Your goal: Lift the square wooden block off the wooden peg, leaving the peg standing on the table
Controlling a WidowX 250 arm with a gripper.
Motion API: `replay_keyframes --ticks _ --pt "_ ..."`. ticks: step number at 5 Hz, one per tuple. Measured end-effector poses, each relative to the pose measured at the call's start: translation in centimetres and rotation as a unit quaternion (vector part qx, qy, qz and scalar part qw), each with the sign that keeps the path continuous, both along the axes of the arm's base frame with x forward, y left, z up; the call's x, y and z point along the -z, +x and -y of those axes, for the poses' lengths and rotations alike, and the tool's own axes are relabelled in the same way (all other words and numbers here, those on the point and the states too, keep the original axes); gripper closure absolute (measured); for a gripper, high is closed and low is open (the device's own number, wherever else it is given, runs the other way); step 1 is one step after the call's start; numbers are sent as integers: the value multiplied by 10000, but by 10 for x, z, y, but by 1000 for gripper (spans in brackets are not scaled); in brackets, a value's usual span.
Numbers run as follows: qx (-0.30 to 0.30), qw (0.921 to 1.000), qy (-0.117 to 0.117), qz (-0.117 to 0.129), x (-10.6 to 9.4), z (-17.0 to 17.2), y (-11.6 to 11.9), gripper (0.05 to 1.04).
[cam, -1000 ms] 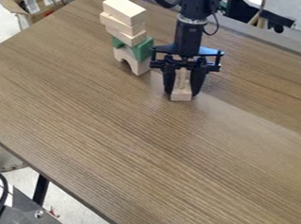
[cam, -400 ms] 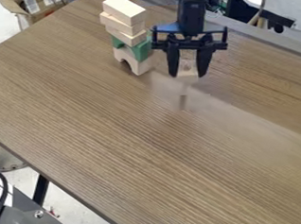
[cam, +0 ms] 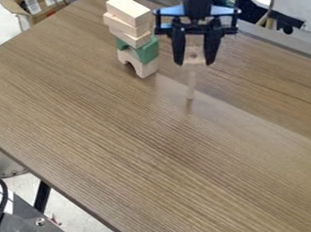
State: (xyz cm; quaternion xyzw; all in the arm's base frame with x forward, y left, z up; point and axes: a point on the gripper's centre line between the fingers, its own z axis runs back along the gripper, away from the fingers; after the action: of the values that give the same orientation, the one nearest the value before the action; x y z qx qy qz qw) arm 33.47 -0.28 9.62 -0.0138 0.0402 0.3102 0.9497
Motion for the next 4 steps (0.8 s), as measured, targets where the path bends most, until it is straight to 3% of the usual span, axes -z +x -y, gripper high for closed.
replay_keyframes --ticks 1,2,3,4 --pt "-11 9999 107 33 -10 1 7 536" --pt "35 9997 218 -129 -6 6 23 536" --pt "313 9981 332 -418 18 20 52 536" --pt "410 9959 475 -647 45 20 67 536"
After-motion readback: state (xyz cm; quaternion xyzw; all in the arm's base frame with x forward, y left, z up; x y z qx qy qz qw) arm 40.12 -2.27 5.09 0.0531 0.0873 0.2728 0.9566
